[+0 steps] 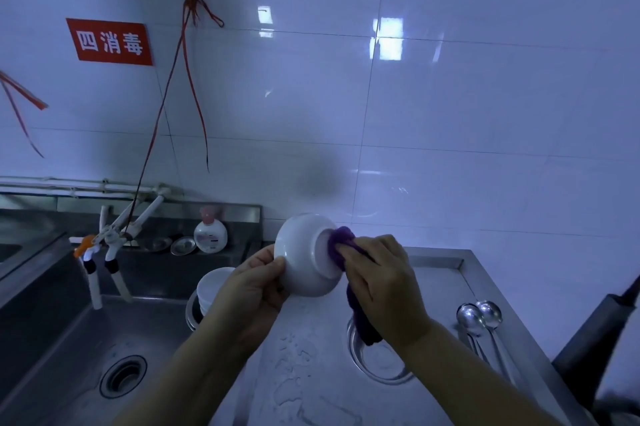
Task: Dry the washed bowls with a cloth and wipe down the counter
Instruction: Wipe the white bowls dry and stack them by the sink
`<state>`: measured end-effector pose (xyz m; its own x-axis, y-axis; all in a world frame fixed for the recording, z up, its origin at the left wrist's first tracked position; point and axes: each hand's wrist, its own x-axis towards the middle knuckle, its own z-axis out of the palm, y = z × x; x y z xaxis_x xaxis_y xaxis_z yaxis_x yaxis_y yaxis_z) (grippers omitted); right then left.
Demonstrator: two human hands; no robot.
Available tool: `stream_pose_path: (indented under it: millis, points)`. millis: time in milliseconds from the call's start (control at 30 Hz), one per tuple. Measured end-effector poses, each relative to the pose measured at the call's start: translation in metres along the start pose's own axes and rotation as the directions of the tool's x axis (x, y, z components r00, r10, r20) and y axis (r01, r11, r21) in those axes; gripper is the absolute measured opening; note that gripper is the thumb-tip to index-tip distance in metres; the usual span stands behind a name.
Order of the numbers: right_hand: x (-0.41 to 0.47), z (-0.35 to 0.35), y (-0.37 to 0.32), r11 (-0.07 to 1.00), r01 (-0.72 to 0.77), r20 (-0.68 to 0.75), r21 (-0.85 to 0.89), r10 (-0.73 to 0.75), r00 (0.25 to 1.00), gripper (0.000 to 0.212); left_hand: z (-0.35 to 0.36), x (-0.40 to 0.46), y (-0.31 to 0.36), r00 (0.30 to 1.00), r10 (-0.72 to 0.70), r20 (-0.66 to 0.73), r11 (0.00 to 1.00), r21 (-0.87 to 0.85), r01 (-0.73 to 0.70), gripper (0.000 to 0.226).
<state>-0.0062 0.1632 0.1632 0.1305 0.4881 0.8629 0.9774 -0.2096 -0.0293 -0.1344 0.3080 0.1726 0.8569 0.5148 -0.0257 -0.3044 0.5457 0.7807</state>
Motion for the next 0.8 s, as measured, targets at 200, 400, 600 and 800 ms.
stream_pose_path:
  millis: [200, 400, 600, 800]
  points:
    - [0.003, 0.004, -0.022, 0.993, -0.084, -0.014, 0.079, 0.086, 0.996, 0.029, 0.005, -0.002, 0.004, 1.0, 0.004, 0.011, 0.997, 0.082, -0.005, 0.026]
    - [-0.02, -0.003, -0.022, 0.99, 0.005, 0.069, 0.138, -0.015, 0.998, 0.03, 0.005, -0.003, 0.009, 1.0, 0.003, -0.031, 0.999, 0.054, -0.002, 0.025]
    - [0.013, -0.008, -0.02, 0.985, -0.126, -0.035, 0.12, 0.131, 0.991, 0.034, 0.017, -0.012, 0.0, 0.999, -0.027, 0.03, 0.998, 0.057, 0.025, 0.023]
    - [0.011, 0.001, -0.035, 0.984, -0.142, -0.023, 0.104, 0.145, 0.989, 0.035, 0.027, -0.018, 0.0, 0.998, -0.046, -0.038, 0.998, 0.048, 0.048, 0.02]
